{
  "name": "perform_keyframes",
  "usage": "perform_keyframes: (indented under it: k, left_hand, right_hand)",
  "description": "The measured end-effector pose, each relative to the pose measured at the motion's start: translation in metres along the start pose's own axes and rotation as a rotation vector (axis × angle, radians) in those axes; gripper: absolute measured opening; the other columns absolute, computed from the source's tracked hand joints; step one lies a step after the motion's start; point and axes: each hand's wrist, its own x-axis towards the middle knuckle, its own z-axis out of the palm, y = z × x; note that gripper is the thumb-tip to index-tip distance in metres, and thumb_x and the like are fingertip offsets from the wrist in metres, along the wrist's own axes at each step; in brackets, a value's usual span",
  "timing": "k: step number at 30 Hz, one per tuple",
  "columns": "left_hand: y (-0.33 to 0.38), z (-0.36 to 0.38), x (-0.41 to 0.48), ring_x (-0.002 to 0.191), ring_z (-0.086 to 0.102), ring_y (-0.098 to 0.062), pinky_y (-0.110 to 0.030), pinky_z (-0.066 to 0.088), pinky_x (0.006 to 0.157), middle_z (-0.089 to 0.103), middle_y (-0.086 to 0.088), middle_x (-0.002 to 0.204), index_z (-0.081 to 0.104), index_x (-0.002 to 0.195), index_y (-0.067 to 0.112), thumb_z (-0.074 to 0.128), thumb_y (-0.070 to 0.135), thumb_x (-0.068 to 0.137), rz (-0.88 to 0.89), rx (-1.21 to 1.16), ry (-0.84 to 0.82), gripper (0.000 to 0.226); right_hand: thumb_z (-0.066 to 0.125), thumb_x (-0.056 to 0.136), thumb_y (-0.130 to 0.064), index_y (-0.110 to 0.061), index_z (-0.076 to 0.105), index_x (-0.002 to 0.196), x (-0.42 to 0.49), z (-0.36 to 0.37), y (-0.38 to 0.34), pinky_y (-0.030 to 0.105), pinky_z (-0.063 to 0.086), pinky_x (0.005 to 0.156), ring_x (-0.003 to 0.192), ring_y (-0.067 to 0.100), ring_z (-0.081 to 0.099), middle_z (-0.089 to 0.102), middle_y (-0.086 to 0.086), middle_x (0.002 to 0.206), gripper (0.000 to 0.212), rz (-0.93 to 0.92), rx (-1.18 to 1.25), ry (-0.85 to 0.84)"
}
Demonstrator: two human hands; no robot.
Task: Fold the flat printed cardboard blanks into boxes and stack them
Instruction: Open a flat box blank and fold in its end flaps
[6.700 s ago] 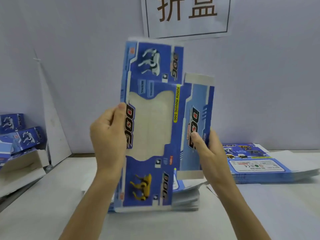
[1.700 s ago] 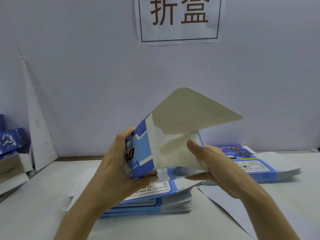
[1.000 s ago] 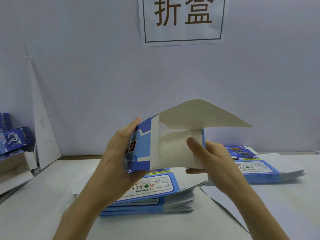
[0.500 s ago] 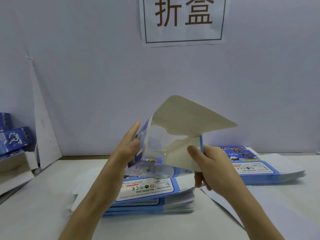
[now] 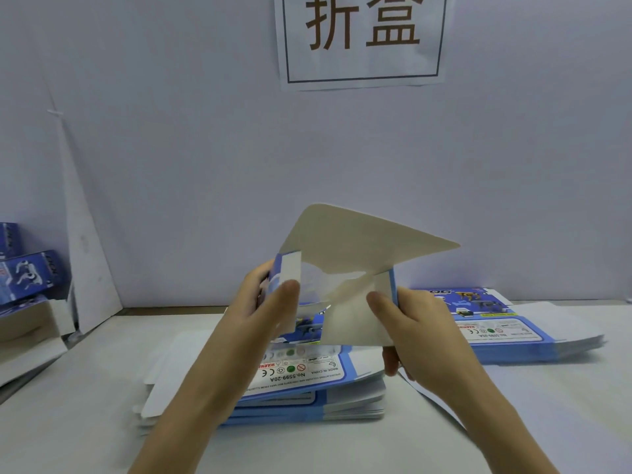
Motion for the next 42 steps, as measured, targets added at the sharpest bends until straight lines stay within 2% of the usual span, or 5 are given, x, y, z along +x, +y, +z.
perform_keyframes:
  k: [19, 30, 33, 37, 42]
  left_hand:
    - [-0.018, -0.009, -0.027, 0.044, 0.027, -0.020, -0.031, 0.019, 0.045, 0.028, 0.003, 0.043, 0.023, 0.058, 0.021, 0.043, 0.014, 0.097, 0.326, 0.552, 0.386, 0.044]
    - [-0.024, -0.013, -0.023, 0.034, 0.030, -0.013, -0.016, 0.018, 0.039, 0.024, 0.011, 0.038, 0.031, 0.054, 0.030, 0.063, 0.004, 0.086, 0.552, 0.657, 0.329, 0.052]
    - [-0.020, -0.016, -0.025, 0.074, 0.058, 0.014, 0.000, 0.039, 0.063, 0.063, 0.024, 0.077, 0.068, 0.096, 0.031, 0.058, 0.046, 0.088, 0.533, 0.332, 0.206, 0.020]
    - [-0.021, -0.016, -0.028, 0.130, 0.026, 0.020, 0.002, 0.029, 0.093, 0.022, 0.033, 0.149, 0.012, 0.149, 0.044, 0.052, 0.080, 0.068, 0.546, 0.026, -0.031, 0.097]
    - [-0.029, -0.005, -0.028, 0.146, -0.011, -0.005, -0.052, 0.016, 0.118, -0.016, 0.020, 0.156, -0.017, 0.146, 0.036, 0.061, 0.076, 0.058, 0.732, 0.428, -0.071, 0.124]
  right_hand:
    - [0.034, 0.101, -0.028, -0.022, 0.034, 0.069, -0.003, 0.024, -0.001, 0.037, 0.045, 0.069, 0.066, 0.025, 0.059, 0.058, 0.003, 0.060, 0.033, -0.130, -0.288, 0.118]
    - [0.035, 0.094, -0.010, -0.008, 0.043, 0.086, 0.000, 0.018, 0.005, 0.019, 0.033, 0.033, 0.027, 0.010, 0.043, 0.062, 0.008, 0.046, 0.012, 0.087, 0.101, 0.016]
    - [0.040, 0.090, -0.007, -0.013, 0.042, 0.099, 0.002, 0.011, 0.003, 0.019, 0.030, 0.032, 0.029, 0.021, 0.046, 0.064, 0.017, 0.051, 0.011, 0.160, 0.372, -0.045]
    - [0.051, 0.093, -0.010, -0.006, 0.045, 0.101, 0.003, 0.002, -0.004, 0.020, 0.036, 0.031, 0.032, 0.022, 0.050, 0.062, 0.023, 0.054, 0.011, 0.243, 0.711, -0.119]
    - [0.053, 0.092, -0.008, 0.000, 0.057, 0.080, -0.002, -0.006, -0.015, 0.023, 0.043, 0.035, 0.038, 0.024, 0.056, 0.064, 0.026, 0.061, 0.014, 0.239, 0.841, -0.236]
